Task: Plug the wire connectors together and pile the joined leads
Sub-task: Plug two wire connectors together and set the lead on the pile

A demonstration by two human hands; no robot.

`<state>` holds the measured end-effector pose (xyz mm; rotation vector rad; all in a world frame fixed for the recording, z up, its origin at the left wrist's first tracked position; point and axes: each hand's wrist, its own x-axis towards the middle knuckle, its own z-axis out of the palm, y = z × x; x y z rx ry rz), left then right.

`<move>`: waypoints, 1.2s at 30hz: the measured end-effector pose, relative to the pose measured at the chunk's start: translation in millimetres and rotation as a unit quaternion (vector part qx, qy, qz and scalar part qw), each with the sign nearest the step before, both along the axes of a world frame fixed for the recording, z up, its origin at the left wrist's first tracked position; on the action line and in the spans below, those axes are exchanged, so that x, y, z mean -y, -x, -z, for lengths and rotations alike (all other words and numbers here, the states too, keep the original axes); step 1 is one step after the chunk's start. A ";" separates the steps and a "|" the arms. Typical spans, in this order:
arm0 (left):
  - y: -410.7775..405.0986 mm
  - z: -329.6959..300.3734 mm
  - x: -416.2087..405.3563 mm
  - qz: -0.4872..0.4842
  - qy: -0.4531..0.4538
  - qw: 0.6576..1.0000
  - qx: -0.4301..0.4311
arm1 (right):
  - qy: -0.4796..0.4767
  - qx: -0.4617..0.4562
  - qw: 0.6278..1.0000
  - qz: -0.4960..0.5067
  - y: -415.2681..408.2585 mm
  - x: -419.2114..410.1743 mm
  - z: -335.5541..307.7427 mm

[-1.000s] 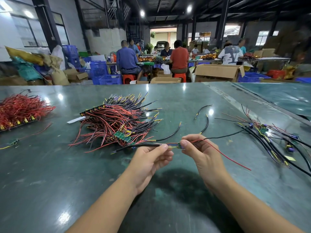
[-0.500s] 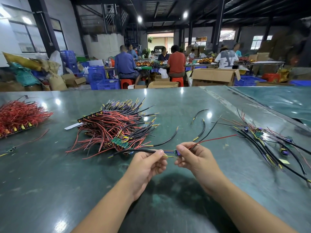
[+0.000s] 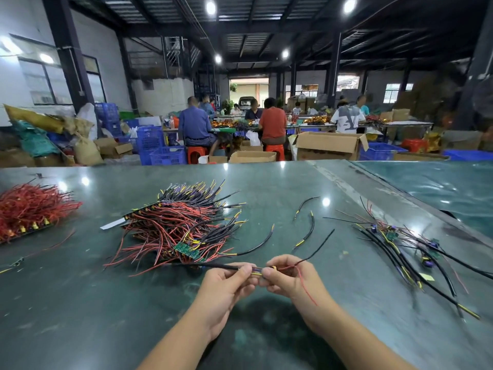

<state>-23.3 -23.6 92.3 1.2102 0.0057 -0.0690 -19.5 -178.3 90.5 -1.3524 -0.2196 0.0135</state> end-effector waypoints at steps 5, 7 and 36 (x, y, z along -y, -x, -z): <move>-1.6 0.8 1.3 -0.009 -0.035 0.999 0.017 | 0.038 0.023 0.998 0.042 -3.8 -5.8 4.4; -2.0 1.0 0.2 -0.007 -0.043 0.999 0.018 | 0.055 0.029 0.996 0.071 -5.5 -8.5 8.5; -0.8 5.5 6.3 -0.035 -0.058 0.995 0.068 | 0.032 0.095 0.991 0.093 -6.8 -7.7 6.9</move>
